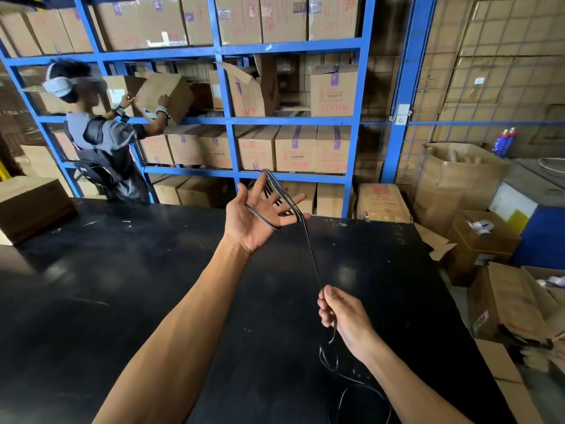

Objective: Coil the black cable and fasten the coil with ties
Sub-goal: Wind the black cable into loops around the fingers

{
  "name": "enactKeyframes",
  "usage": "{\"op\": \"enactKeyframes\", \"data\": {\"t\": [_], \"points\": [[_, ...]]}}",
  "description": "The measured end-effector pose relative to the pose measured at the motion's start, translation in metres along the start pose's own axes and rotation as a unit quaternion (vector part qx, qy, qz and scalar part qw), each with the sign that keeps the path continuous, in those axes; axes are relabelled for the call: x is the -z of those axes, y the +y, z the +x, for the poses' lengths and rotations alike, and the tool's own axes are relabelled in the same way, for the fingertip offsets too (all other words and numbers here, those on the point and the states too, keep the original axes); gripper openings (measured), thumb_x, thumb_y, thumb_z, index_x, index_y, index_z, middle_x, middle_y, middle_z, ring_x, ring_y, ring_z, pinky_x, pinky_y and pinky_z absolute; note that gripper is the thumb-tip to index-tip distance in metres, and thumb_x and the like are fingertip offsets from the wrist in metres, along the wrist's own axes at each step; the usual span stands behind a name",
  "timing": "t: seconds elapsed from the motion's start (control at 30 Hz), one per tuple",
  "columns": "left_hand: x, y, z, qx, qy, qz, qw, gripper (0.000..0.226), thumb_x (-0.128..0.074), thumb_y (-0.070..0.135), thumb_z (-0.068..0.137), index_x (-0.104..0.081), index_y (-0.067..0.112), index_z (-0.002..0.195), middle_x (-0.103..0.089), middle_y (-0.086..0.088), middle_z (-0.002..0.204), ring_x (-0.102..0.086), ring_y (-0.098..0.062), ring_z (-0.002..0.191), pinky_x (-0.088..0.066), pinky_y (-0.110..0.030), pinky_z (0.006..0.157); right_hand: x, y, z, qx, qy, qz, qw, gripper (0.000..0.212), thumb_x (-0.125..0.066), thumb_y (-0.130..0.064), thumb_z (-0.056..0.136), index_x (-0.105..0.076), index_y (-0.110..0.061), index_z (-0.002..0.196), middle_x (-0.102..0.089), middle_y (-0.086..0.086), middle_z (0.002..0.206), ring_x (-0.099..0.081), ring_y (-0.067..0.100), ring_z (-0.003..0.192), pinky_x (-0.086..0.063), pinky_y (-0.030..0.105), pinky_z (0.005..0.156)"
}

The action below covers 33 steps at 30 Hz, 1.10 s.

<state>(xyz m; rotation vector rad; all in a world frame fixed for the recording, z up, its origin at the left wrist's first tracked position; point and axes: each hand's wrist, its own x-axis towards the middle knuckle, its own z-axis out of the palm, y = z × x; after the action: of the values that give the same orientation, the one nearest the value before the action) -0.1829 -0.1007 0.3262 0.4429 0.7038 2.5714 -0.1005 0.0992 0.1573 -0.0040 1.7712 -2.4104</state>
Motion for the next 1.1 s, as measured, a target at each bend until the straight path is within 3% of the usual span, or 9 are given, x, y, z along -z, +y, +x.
{"op": "enactKeyframes", "data": {"t": [0.13, 0.27, 0.4, 0.53, 0.7, 0.83, 0.93, 1.0, 1.1], "points": [[-0.003, -0.005, -0.012, 0.100, -0.079, 0.066, 0.990, 0.063, -0.020, 0.063, 0.102, -0.025, 0.035, 0.158, -0.010, -0.023, 0.167, -0.018, -0.065, 0.142, -0.021, -0.082, 0.103, 0.006, -0.009, 0.010, -0.073, 0.033, -0.143, 0.987, 0.048, -0.070, -0.057, 0.088, -0.060, -0.011, 0.080, -0.041, -0.006, 0.055, -0.031, 0.009, 0.043, -0.024, 0.023, 0.043], [0.000, -0.016, -0.026, 0.280, -0.155, 0.140, 0.937, 0.065, -0.015, 0.067, 0.100, -0.015, 0.040, 0.159, -0.010, -0.011, 0.169, 0.000, -0.064, 0.145, -0.008, -0.081, 0.108, 0.016, -0.042, 0.029, -0.094, 0.078, -0.219, 0.968, 0.051, -0.080, -0.058, 0.079, -0.059, -0.011, 0.077, -0.040, -0.006, 0.053, -0.027, 0.008, 0.039, -0.019, 0.025, 0.040], [0.017, -0.040, -0.039, 0.426, -0.188, 0.245, 0.851, 0.069, -0.012, 0.072, 0.096, -0.022, 0.042, 0.157, -0.026, -0.001, 0.165, -0.009, -0.065, 0.143, -0.014, -0.076, 0.111, 0.026, -0.089, 0.049, -0.117, 0.063, -0.184, 0.974, 0.043, -0.086, -0.051, 0.075, -0.066, -0.013, 0.074, -0.042, -0.006, 0.049, -0.029, 0.009, 0.039, -0.022, 0.024, 0.037], [0.037, -0.057, -0.044, 0.478, -0.107, 0.318, 0.812, 0.069, -0.016, 0.075, 0.094, -0.025, 0.044, 0.156, -0.021, -0.002, 0.168, -0.022, -0.059, 0.144, -0.016, -0.076, 0.114, 0.022, -0.115, 0.056, -0.139, 0.022, -0.236, 0.962, 0.038, -0.076, -0.046, 0.088, -0.075, -0.009, 0.079, -0.048, -0.007, 0.049, -0.034, 0.006, 0.036, -0.026, 0.020, 0.034], [0.055, -0.051, -0.036, 0.378, 0.050, 0.316, 0.869, 0.067, -0.026, 0.072, 0.093, -0.041, 0.041, 0.151, -0.016, -0.002, 0.169, -0.030, -0.052, 0.143, -0.018, -0.076, 0.113, 0.008, -0.105, 0.033, -0.041, 0.028, -0.332, 0.942, 0.029, -0.061, -0.036, 0.099, -0.079, -0.015, 0.089, -0.056, -0.006, 0.058, -0.045, 0.005, 0.042, -0.036, 0.021, 0.042], [0.049, -0.056, -0.029, 0.264, 0.115, 0.279, 0.916, 0.067, -0.028, 0.071, 0.095, -0.045, 0.036, 0.149, -0.016, 0.003, 0.168, -0.024, -0.050, 0.146, -0.027, -0.073, 0.106, -0.005, -0.083, 0.011, -0.002, 0.010, -0.217, 0.976, 0.031, -0.052, -0.028, 0.107, -0.074, -0.007, 0.100, -0.052, 0.000, 0.064, -0.042, 0.010, 0.043, -0.031, 0.023, 0.041], [0.044, -0.052, -0.023, 0.146, 0.136, 0.172, 0.965, 0.061, -0.032, 0.069, 0.095, -0.067, 0.033, 0.128, -0.044, -0.005, 0.149, -0.056, -0.041, 0.110, -0.047, -0.062, 0.082, -0.013, -0.063, -0.001, 0.008, -0.027, -0.172, 0.985, 0.032, -0.049, -0.027, 0.108, -0.072, -0.005, 0.104, -0.049, -0.001, 0.063, -0.036, 0.011, 0.041, -0.026, 0.025, 0.041], [0.044, -0.042, -0.018, 0.095, 0.140, 0.109, 0.980, 0.060, -0.030, 0.066, 0.097, -0.070, 0.031, 0.125, -0.055, -0.012, 0.142, -0.054, -0.050, 0.118, -0.047, -0.068, 0.086, -0.013, -0.047, -0.009, 0.006, -0.053, -0.161, 0.985, 0.033, -0.048, -0.030, 0.109, -0.073, -0.008, 0.104, -0.047, -0.002, 0.060, -0.033, 0.011, 0.043, -0.023, 0.024, 0.042], [0.041, -0.032, -0.016, 0.077, 0.089, 0.052, 0.992, 0.059, -0.029, 0.062, 0.100, -0.055, 0.029, 0.142, -0.048, -0.017, 0.150, -0.039, -0.061, 0.134, -0.032, -0.080, 0.099, -0.009, -0.029, -0.014, -0.007, -0.086, -0.144, 0.986, 0.036, -0.046, -0.037, 0.108, -0.074, -0.014, 0.104, -0.046, -0.003, 0.059, -0.032, 0.011, 0.044, -0.026, 0.022, 0.042]]}}
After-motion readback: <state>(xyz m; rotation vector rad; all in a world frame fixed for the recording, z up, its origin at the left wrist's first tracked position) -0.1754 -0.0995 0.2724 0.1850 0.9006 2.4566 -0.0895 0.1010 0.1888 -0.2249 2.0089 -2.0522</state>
